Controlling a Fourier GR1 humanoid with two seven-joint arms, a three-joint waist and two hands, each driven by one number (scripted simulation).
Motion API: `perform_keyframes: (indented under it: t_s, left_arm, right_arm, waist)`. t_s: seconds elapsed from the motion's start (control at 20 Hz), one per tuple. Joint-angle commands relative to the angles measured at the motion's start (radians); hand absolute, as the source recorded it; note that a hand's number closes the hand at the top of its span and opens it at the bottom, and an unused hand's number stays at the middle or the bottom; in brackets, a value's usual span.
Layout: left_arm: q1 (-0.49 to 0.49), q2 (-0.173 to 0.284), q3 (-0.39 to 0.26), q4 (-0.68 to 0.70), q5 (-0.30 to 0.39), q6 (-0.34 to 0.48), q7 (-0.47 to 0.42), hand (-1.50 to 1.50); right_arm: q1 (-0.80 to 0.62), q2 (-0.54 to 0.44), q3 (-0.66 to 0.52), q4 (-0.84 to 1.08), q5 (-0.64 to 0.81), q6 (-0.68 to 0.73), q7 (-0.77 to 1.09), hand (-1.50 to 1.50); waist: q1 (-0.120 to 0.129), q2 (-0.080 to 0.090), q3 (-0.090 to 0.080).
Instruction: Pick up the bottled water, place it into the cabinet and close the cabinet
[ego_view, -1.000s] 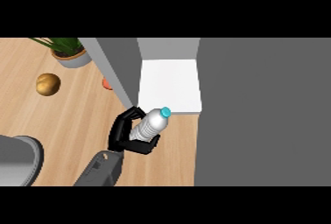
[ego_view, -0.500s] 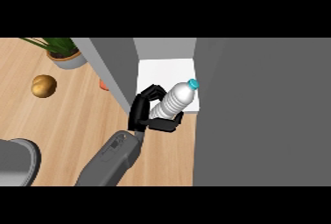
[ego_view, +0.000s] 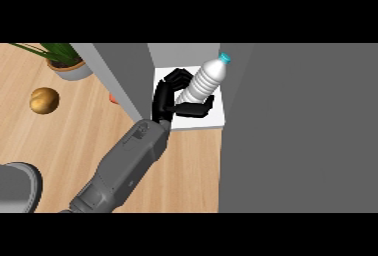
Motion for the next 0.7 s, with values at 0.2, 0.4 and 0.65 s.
perform_keyframes:
  t_s: [0.2, 0.4, 0.65]
  left_arm:
    - [-0.148, 0.000, 0.021, 0.215, 0.023, 0.169, -0.015, 1.50]
    - [-0.230, 0.000, -0.021, 0.354, -0.097, 0.293, -0.003, 1.50]
    - [-0.279, 0.000, -0.010, 0.461, -0.115, 0.348, -0.002, -1.50]
  right_arm:
    - [0.012, -0.017, -0.032, -0.085, -0.094, 0.037, 0.019, -1.50]
    - [-0.016, -0.001, -0.027, -0.044, -0.080, 0.036, 0.009, -1.50]
    - [0.001, -0.015, -0.057, -0.036, -0.100, 0.074, -0.033, -1.50]
  waist:
    - [-0.021, 0.008, 0.000]
    - [-0.010, 0.011, 0.001]
    - [-0.025, 0.015, 0.001]
